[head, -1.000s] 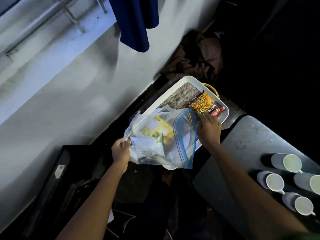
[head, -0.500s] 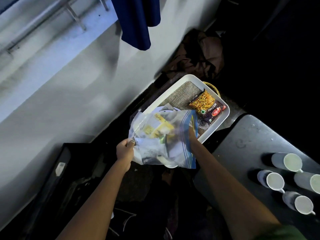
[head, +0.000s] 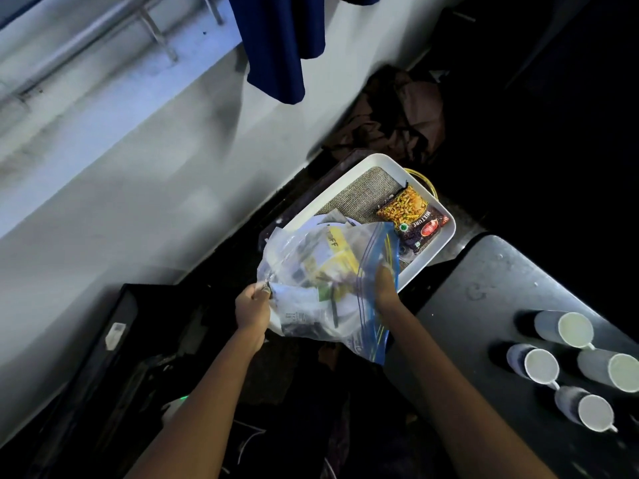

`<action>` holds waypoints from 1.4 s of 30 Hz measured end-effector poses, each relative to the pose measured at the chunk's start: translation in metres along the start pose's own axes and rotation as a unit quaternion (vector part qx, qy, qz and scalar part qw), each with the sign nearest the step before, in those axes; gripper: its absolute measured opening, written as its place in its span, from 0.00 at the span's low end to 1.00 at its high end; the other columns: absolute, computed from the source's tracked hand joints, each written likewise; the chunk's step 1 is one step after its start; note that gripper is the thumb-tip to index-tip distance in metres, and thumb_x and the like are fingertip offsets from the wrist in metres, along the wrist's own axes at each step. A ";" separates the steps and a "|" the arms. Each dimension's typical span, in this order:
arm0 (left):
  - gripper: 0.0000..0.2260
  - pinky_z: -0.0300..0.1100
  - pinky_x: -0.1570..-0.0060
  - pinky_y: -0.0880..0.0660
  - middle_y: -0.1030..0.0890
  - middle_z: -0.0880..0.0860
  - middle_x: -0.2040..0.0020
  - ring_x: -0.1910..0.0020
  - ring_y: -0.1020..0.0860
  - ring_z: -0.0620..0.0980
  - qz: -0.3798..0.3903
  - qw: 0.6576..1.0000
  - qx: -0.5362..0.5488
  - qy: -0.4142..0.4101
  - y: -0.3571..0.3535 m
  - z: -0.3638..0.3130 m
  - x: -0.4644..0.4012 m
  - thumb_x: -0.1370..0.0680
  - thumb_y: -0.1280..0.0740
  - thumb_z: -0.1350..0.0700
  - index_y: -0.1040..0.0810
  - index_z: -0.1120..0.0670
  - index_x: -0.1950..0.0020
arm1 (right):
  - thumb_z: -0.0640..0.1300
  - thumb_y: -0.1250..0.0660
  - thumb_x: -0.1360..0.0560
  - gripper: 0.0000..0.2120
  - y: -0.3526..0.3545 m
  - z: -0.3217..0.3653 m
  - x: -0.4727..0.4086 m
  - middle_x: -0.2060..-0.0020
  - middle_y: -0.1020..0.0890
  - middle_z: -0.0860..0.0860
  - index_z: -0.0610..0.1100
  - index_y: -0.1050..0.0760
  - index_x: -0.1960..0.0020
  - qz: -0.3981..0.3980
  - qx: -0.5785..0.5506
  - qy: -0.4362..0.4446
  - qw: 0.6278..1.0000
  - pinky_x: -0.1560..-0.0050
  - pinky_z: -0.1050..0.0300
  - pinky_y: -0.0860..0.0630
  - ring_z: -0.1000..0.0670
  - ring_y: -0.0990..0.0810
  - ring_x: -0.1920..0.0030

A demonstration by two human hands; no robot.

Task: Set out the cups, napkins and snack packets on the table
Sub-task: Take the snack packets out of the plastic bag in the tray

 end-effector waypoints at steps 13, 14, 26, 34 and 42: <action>0.11 0.48 0.47 0.26 0.19 0.61 0.45 0.46 0.22 0.59 -0.131 0.991 0.010 -0.031 0.029 -0.016 -0.008 0.22 0.39 0.61 0.22 0.60 0.42 | 0.39 0.27 0.30 0.09 0.090 0.017 0.039 0.71 0.23 0.56 0.49 0.25 0.63 -0.115 -0.016 0.118 0.986 0.73 0.72 0.33 0.63 0.27 0.74; 0.12 0.50 0.45 0.26 0.19 0.62 0.45 0.46 0.21 0.60 -0.146 0.989 0.012 -0.026 0.031 -0.017 -0.008 0.23 0.38 0.61 0.21 0.60 0.42 | 0.40 0.27 0.30 0.09 0.097 0.019 0.042 0.71 0.23 0.56 0.49 0.26 0.63 -0.132 -0.030 0.124 0.983 0.74 0.73 0.33 0.64 0.28 0.75; 0.12 0.45 0.47 0.27 0.19 0.62 0.45 0.45 0.21 0.59 -0.192 0.980 0.045 -0.020 0.049 -0.017 -0.011 0.24 0.37 0.62 0.21 0.61 0.43 | 0.44 0.27 0.30 0.25 0.047 0.007 0.025 0.33 0.27 0.41 0.42 0.27 0.34 -0.065 0.380 0.188 0.903 0.37 0.48 0.32 0.40 0.29 0.34; 0.11 0.47 0.44 0.26 0.19 0.62 0.45 0.44 0.21 0.59 -0.182 0.980 0.076 -0.016 0.051 -0.015 -0.015 0.24 0.37 0.64 0.21 0.62 0.43 | 0.32 0.39 0.30 0.30 0.032 -0.001 0.009 0.24 0.41 0.46 0.51 0.31 0.31 -0.010 0.524 0.235 0.819 0.30 0.41 0.44 0.39 0.44 0.26; 0.12 0.45 0.44 0.27 0.20 0.62 0.42 0.42 0.22 0.59 -0.169 0.982 0.081 -0.020 0.051 -0.016 -0.014 0.23 0.38 0.65 0.22 0.63 0.41 | 0.56 0.38 0.24 0.27 0.029 -0.007 -0.025 0.23 0.50 0.49 0.61 0.42 0.27 0.058 0.609 0.179 0.771 0.38 0.39 0.32 0.38 0.45 0.28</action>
Point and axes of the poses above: each hand's wrist, its own x-axis away from the middle knuckle, its own y-axis out of the back of the hand, z = x × y, the point moved 6 cm from there along -x, towards the middle knuckle
